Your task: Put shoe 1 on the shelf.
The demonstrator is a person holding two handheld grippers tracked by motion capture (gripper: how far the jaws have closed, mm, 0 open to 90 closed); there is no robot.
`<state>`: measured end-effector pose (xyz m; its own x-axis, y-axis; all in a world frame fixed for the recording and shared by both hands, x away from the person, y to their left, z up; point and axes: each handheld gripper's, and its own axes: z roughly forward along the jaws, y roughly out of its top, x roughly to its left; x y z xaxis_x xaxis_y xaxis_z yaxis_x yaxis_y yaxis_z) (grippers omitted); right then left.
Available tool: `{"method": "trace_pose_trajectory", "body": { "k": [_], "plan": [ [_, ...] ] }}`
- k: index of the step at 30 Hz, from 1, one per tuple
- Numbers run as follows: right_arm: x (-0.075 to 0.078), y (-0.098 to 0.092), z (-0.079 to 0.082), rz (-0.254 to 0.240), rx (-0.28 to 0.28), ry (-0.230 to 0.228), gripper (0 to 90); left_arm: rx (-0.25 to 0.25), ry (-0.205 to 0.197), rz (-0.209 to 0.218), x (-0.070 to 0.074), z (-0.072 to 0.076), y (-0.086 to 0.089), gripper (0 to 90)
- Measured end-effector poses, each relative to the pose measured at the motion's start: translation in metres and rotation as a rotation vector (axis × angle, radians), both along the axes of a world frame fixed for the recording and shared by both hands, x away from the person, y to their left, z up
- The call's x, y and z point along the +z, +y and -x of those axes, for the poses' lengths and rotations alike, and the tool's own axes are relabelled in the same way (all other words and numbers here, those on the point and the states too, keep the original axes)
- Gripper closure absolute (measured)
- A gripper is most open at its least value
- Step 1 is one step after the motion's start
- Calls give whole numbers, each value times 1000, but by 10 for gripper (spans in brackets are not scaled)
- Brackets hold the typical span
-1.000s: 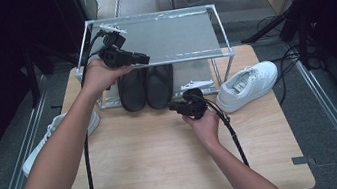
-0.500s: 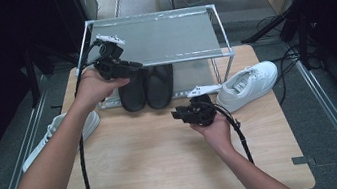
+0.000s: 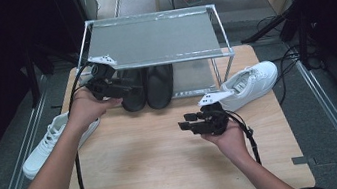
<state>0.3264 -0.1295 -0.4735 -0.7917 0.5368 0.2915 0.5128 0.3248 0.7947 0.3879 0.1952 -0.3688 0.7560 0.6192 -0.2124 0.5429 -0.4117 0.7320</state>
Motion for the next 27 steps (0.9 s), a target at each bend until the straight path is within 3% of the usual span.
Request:
{"method": "trace_pose_trajectory", "body": {
  "k": [18, 23, 27],
  "plan": [
    [-4, -33, 26, -6, -12, -22, 545, 49, 32, 17, -54, 46, 22, 429],
    [-8, -37, 28, -3, -10, -16, 545, 53, 50, 14, -66, 53, 26, 425],
    [-9, -41, 27, 3, -12, -17, 546, 53, 41, 11, -72, 61, 29, 420]
  ]
}}
